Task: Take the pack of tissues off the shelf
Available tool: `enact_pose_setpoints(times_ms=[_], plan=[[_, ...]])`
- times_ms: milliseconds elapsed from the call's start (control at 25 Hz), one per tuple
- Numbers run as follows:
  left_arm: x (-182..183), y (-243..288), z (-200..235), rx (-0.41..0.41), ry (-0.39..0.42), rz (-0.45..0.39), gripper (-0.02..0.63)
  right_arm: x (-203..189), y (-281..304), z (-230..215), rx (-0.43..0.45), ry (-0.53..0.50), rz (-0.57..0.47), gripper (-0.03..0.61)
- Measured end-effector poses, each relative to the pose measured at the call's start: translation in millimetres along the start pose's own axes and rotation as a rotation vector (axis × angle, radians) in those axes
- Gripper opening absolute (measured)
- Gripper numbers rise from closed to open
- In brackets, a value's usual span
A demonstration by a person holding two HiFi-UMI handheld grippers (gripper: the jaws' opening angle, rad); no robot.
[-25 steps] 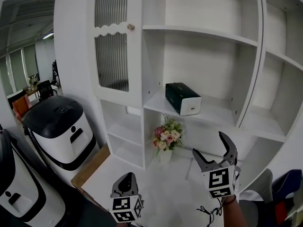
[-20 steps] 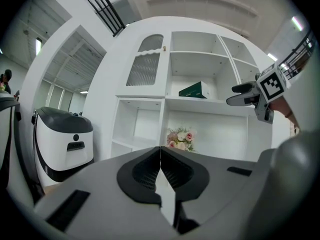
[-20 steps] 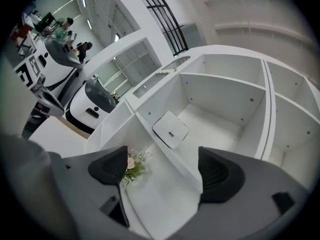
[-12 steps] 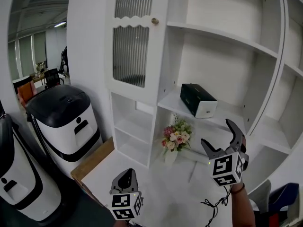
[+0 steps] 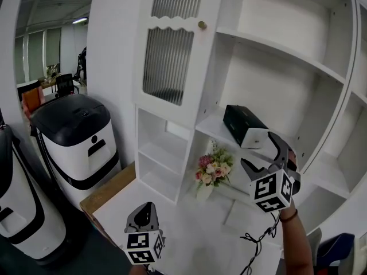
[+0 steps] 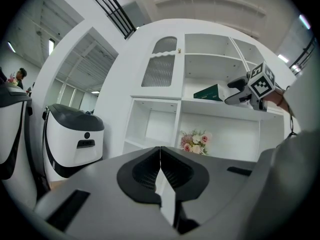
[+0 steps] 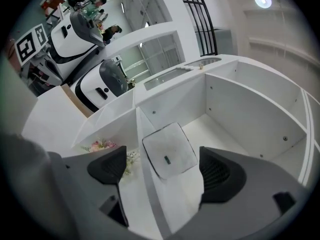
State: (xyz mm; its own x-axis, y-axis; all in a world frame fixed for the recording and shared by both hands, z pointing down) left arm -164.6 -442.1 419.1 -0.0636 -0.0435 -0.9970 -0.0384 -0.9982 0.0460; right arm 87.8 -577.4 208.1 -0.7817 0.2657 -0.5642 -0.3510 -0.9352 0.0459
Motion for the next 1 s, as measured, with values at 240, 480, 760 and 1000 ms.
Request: enact_pose_setpoints(times_ms=[240,480,760,1000], plan=[[2,1,11,0.031,0.000,-0.004,0.018,9,17,-3,0.040,-0.074,0.008,0.468],[1,5,17,0.053,-0.007,-0.006,0.018,16,33,-2,0.084,-0.121,0.015,0.469],[0,10,19,0.064,-0.015,-0.005,0.018,18,46,-1,0.142,-0.154,0.042,0.469],[0,13,21,0.070,-0.016,-0.005,0.018,11,52,0,0.176,-0.155,0.065,0.455]])
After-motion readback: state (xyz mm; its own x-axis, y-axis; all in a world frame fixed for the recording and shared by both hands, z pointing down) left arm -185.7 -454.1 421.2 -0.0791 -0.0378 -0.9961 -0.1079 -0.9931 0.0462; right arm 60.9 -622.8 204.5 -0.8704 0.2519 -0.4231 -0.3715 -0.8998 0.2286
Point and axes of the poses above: the fingertips, and each gripper's own axes: y forward along the fingers, z to its left, x out of its top, the point moved 1 cm from there along -y, backward along the fingers, and after that the axes turned 7 degrees about y, right-handed, at the moved point
